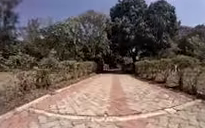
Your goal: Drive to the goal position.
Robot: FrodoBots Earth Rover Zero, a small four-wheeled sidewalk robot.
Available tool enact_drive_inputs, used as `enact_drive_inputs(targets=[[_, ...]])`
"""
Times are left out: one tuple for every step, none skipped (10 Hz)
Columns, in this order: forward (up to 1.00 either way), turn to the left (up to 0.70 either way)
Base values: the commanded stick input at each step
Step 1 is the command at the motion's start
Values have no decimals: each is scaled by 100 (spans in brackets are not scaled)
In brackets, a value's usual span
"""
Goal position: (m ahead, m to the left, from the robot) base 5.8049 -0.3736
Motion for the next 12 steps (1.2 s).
enact_drive_inputs(targets=[[100,0],[100,-18],[100,-40],[100,-40],[100,-40],[100,0],[100,0],[100,0],[100,0],[100,0],[100,0],[100,0]])
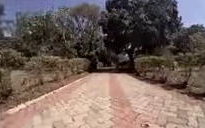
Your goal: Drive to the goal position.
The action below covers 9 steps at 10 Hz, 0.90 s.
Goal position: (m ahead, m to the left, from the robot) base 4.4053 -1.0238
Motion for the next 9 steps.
enact_drive_inputs(targets=[[100,0],[100,0],[100,0],[100,0],[100,0],[100,0],[100,0],[100,0],[100,0]])
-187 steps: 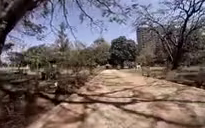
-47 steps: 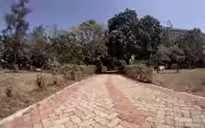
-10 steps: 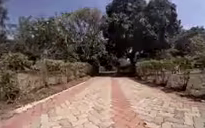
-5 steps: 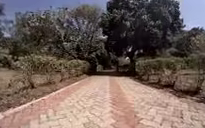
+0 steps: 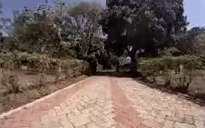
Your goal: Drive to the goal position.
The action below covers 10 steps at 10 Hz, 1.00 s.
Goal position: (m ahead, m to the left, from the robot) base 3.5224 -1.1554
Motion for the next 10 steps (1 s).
enact_drive_inputs(targets=[[100,0],[100,-40],[100,-40],[100,-40],[100,-40],[100,0],[100,0],[100,0],[100,0],[100,0]])
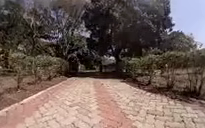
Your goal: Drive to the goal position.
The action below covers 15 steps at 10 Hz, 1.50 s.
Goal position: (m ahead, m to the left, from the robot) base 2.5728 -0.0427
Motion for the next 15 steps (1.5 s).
enact_drive_inputs(targets=[[100,0],[100,0],[100,0],[100,0],[100,0],[100,0],[100,0],[100,0],[100,16],[100,37],[100,40],[100,40],[100,0],[100,0],[100,0]])
